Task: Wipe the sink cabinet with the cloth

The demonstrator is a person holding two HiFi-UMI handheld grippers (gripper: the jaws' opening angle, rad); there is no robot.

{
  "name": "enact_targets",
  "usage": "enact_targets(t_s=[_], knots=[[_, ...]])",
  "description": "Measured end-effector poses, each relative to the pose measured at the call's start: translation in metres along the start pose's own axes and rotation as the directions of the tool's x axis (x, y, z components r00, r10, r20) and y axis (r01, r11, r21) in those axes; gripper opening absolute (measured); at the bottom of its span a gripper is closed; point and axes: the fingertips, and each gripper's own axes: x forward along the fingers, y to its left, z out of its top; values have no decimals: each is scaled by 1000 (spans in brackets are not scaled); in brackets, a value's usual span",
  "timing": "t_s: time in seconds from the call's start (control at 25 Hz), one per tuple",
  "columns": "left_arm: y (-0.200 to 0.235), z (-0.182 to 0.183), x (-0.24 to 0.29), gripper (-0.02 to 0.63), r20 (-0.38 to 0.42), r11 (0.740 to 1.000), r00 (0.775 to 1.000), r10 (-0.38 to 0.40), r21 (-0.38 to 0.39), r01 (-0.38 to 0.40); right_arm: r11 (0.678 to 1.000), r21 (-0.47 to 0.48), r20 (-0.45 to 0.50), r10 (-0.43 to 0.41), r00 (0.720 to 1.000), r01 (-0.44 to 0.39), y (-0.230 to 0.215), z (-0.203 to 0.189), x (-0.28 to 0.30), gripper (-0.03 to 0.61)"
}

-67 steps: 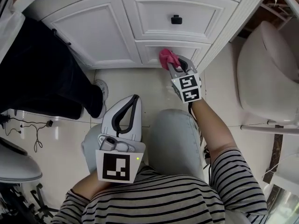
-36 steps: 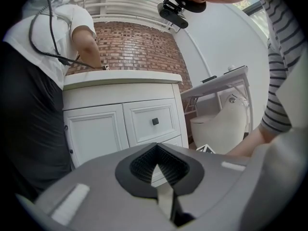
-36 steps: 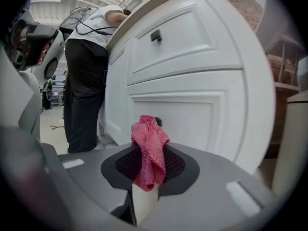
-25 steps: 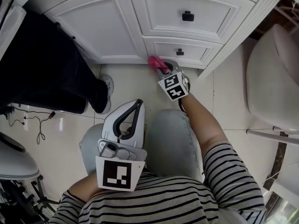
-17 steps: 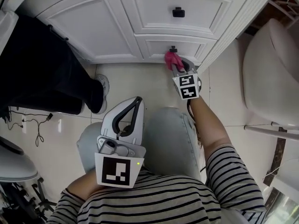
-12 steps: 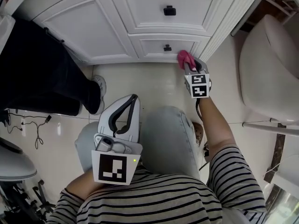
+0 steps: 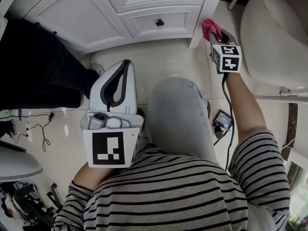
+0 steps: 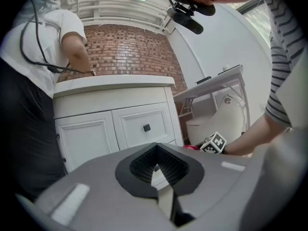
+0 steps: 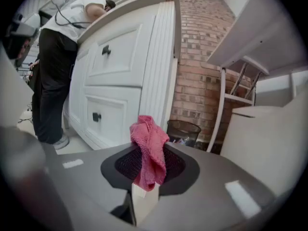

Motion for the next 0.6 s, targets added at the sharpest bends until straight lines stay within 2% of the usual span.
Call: enact_targets(t_s=[0.12, 0.36, 0.48, 0.6], knots=[[-2, 27, -11, -3, 104, 1000, 995, 13, -15, -11, 1000, 11, 84, 12, 996, -13, -1, 59, -47, 86], [-3, 51, -42, -5, 162, 999, 986, 30, -33, -25, 994, 54, 220, 77, 972, -91, 32, 163, -164, 86], [-5, 56, -63, -5, 191, 998, 980, 56, -36, -50, 986, 82, 291, 114, 950, -143, 61, 194, -222, 86], [-16, 49, -82, -5, 194, 996, 979, 66, -68, -53, 971, 146, 351, 129, 927, -190, 92, 195, -273, 86]])
